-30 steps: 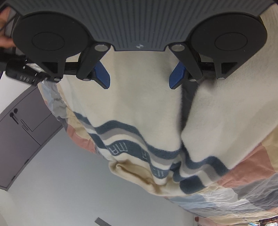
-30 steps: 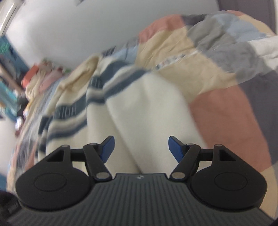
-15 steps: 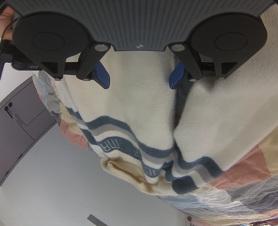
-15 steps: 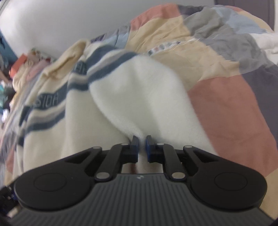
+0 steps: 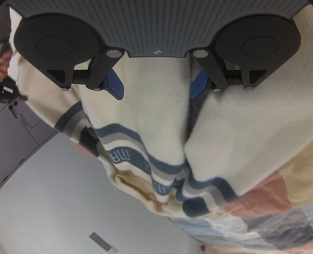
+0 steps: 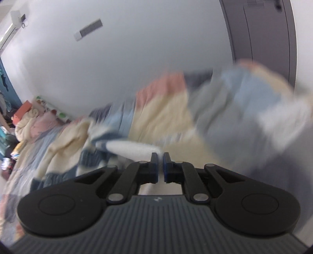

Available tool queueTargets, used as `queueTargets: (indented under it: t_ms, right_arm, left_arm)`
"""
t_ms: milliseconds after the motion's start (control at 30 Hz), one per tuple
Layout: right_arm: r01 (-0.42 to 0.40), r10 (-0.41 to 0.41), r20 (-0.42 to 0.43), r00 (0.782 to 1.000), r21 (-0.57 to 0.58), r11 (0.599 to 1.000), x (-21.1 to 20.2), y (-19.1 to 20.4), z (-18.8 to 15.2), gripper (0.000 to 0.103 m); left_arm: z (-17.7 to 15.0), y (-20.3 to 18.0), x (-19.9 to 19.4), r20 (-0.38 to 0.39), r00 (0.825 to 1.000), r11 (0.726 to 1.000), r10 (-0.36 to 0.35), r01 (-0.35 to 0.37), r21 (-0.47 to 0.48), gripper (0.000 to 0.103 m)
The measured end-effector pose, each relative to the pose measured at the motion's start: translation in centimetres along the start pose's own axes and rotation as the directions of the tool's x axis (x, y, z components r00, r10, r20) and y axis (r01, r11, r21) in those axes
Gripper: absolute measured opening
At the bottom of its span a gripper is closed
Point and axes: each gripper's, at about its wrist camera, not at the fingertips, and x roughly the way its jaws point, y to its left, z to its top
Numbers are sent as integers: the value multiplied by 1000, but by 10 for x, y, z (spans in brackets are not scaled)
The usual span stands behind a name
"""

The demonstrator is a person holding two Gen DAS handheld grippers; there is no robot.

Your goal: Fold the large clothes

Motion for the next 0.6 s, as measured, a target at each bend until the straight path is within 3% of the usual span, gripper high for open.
queueTargets:
  t_ms: [200,267,467,600]
  right_arm:
    - [100,-101,39,994,29,995,52,-28,89,7]
    - [138,-138,10,990,37,990,83,-37,105,7]
    - [263,-261,-111,959,9,965,178,-69,104,7]
    - [275,-263,-122,957,100,956,216,-103,86,8]
  left_arm:
    - [1,-1,10,-10,1000,1000,23,-23,16,79]
    - [1,-1,14,-7,999,999,39,-39,11,79]
    - [5,-13,27,20,997,995,69,-70,71,79]
    - [1,-16,34,19,996,988,82,-84,127,79]
